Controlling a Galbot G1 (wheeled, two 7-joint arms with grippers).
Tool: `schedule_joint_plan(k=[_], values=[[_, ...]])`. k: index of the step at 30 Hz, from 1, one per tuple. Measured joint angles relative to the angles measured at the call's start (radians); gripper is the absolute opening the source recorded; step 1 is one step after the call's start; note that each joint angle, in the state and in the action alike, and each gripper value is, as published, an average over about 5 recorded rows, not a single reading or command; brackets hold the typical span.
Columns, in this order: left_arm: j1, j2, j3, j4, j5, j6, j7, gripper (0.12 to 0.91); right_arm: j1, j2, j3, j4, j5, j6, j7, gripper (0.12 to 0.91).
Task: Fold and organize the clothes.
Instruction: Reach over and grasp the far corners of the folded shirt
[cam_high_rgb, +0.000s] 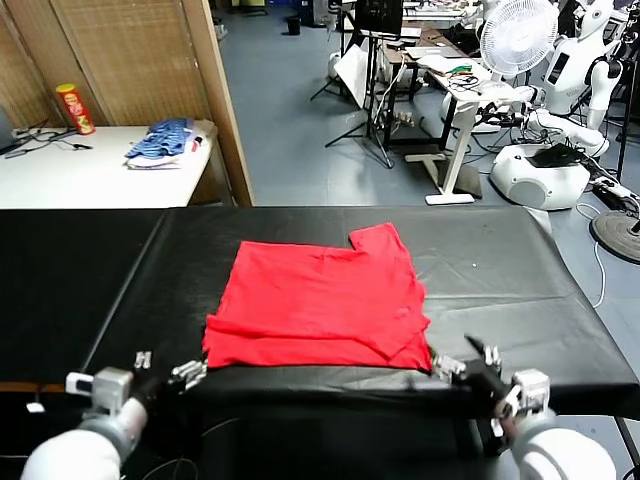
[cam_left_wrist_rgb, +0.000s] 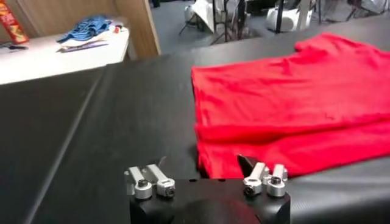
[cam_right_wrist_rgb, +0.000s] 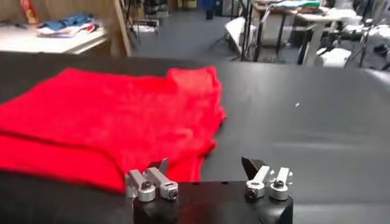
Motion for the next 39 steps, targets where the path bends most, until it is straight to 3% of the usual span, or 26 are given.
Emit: schedule_joint_plan(k=[6,12,18,25,35,39], values=[[-0.276,0.003,0.121,0.177,-0.064,0.013,0.002,0.798,0.261,0.037,-0.144,-0.257,-0.007,0.029,0.021,0.798],[-0.554,-0.04,0.278,0.411,-0.094,0.012,0.011,0.798,0.465,0.092,-0.249,-0.496,-0.008,0.034,0.026,0.798],[-0.765,-0.125,0.397,0.649,-0.067,0.001,0.068,0.798,0.591,0.14,-0.309,-0.664,0.001,0.03,0.014,0.798],[-0.907,-0.213,0.477,0.863,0.003,-0.012,0.112,0.798,0.687,0.206,-0.33,-0.819,0.013,0.002,0.006,0.798],[-1.005,-0.299,0.5,1.056,0.049,-0.039,0.143,0.798,0.724,0.258,-0.315,-0.929,0.008,0.004,-0.003,0.798],[-1.019,-0.314,0.501,1.099,0.058,-0.038,0.162,0.775,0.731,0.264,-0.307,-0.955,0.007,0.007,-0.013,0.734]])
